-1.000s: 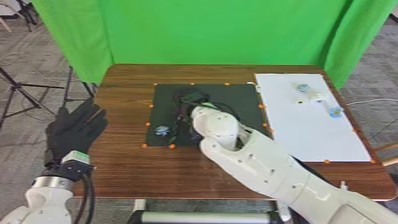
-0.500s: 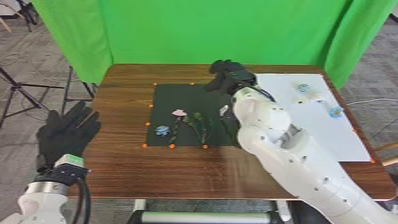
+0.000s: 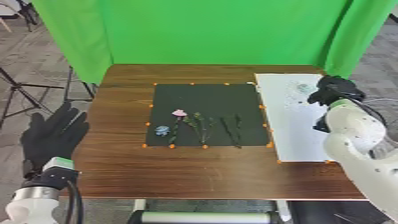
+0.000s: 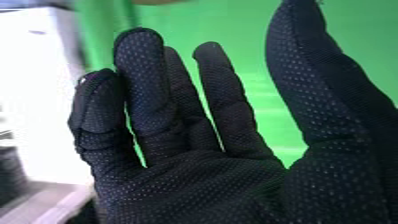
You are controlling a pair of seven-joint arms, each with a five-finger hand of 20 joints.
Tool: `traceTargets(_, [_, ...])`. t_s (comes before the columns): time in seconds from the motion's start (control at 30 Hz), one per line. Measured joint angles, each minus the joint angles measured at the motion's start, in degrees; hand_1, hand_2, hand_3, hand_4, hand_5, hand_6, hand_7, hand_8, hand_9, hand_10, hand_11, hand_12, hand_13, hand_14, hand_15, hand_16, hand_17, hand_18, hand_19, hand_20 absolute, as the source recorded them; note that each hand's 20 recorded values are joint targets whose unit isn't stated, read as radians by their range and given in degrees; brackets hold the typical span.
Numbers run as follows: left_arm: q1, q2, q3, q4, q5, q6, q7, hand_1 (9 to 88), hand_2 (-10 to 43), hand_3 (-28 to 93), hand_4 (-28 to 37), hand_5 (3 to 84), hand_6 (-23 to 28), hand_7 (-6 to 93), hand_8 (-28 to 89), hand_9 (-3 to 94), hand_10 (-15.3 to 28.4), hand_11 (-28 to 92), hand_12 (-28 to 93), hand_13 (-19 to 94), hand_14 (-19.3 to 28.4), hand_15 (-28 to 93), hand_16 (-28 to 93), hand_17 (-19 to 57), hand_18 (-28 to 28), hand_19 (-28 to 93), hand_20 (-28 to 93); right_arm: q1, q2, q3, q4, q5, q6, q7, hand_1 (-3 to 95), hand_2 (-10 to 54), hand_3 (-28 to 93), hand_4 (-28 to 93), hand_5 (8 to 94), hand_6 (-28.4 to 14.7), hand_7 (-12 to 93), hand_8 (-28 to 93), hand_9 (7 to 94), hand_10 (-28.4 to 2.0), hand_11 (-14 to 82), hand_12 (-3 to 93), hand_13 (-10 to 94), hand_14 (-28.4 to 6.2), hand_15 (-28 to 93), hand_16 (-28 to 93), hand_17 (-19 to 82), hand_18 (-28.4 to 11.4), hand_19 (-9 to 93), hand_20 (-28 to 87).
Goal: Arrange flowers
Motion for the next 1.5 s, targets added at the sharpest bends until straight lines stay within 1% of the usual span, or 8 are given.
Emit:
traceTargets(0.33, [0.11, 0.39, 0.21, -0.08, -0.6, 0.59, 0.83, 27.2, 11.5, 68, -28.3, 35.9, 8.3, 15.2, -10, 28.1, 14.2, 20, 9, 20, 14.4, 33, -9, -6.0, 12.0, 29, 7, 2.67, 1.96, -2.4, 7.86, 4.02, -3.11, 2.6, 40.8, -9.5, 76, -28, 43.5, -8.0, 13, -12, 43.4, -15.0, 11.0, 12.1, 57, -14.7, 69, 18, 37, -23.1, 89, 32])
traceTargets(0.6, [0.14, 0.9, 1.18, -0.48, -2.54, 2.63, 2.91, 27.0, 11.6, 69, -28.3, 37.3, 8.7, 15.8, -10, 29.3, 14.1, 21, 9, 19, 13.5, 32, -10, -5.9, 11.5, 29, 7, 7.82, 2.01, -7.2, 12.65, 5.41, -4.51, 3.3, 44.5, -9.5, 78, -28, 44.5, -7.8, 14, -12, 45.5, -15.6, 12.3, 12.0, 58, -13.0, 59, 16, 38, -22.7, 90, 31])
traceTargets(0.77, [0.25, 1.12, 1.75, -1.0, -4.75, 3.61, 4.03, 27.1, 11.7, 69, -28.3, 37.6, 8.7, 16.3, -10, 29.6, 14.1, 21, 9, 18, 13.4, 32, -10, -5.9, 11.3, 29, 7, 8.51, 1.94, -7.85, 13.83, 5.37, -4.72, 4.5, 46.9, -9.5, 79, -28, 45.0, -7.1, 16, -13, 46.7, -14.9, 12.7, 12.0, 58, -12.4, 57, 19, 38, -22.5, 91, 31])
traceTargets(0.97, [0.37, 1.16, 2.0, -1.03, -4.8, 3.62, 4.21, 27.1, 11.8, 69, -28.3, 37.7, 8.8, 16.2, -10, 29.9, 14.1, 21, 9, 18, 13.4, 32, -10, -5.9, 11.3, 28, 7, 8.89, 1.66, -8.38, 16.6, 6.41, -5.08, 3.52, 51.9, -9.5, 73, -28, 51.1, -3.4, 20, -15, 58.7, -12.2, 15.4, 13.4, 62, -9.2, 53, 31, 39, -21.6, 92, 31])
traceTargets(1.1, [0.44, 1.16, 2.12, -1.07, -4.78, 3.62, 4.22, 27.1, 11.8, 69, -28.3, 37.9, 8.7, 16.6, -10, 30.0, 14.0, 22, 9, 19, 13.7, 33, -10, -5.9, 11.4, 29, 7, 8.28, 1.56, -8.54, 17.53, 6.72, -2.39, 2.36, 55.4, -9.5, 70, -28, 57.7, -1.4, 21, -16, 65.6, -11.2, 16.9, 14.6, 64, -7.7, 51, 35, 39, -21.1, 92, 32])
traceTargets(1.2, [0.5, 1.15, 2.28, -1.12, -4.78, 3.62, 4.19, 27.0, 12.0, 69, -28.3, 37.9, 8.7, 16.8, -10, 30.2, 14.0, 22, 9, 20, 13.8, 33, -10, -6.0, 11.5, 29, 7, 7.53, 1.52, -8.61, 17.56, 6.69, 1.9, 1.82, 59.3, -9.5, 66, -28, 65.7, -0.2, 27, -7, 78.8, -7.9, 8.0, 29.8, 67, -6.4, 49, 39, 39, -20.6, 90, 34])
traceTargets(1.33, [0.53, 1.07, 2.54, -1.12, -4.72, 3.61, 4.09, 27.0, 12.0, 69, -28.3, 38.0, 8.7, 17.0, -10, 30.3, 14.0, 22, 9, 20, 14.1, 34, -10, -6.2, 11.7, 29, 7, 7.1, 1.51, -9.35, 17.58, 5.82, 5.67, 1.15, 60.2, -9.5, 67, -28, 70.2, -0.1, 34, -2, 83.9, -7.6, 9.9, 37.8, 68, -7.7, 58, 43, 41, -20.4, 92, 40])
traceTargets(1.5, [0.55, 1.07, 2.74, -1.12, -4.72, 3.61, 4.09, 27.0, 12.0, 69, -28.3, 37.9, 8.7, 16.7, -11, 30.3, 14.0, 22, 9, 20, 14.2, 34, -10, -6.3, 11.8, 29, 7, 6.75, 1.48, -9.94, 17.29, 4.46, 7.13, 1.07, 61.0, -9.5, 69, -28, 73.6, -0.1, 39, 0, 87.4, -7.7, 12.0, 42.1, 69, -7.9, 60, 43, 42, -20.3, 93, 39])
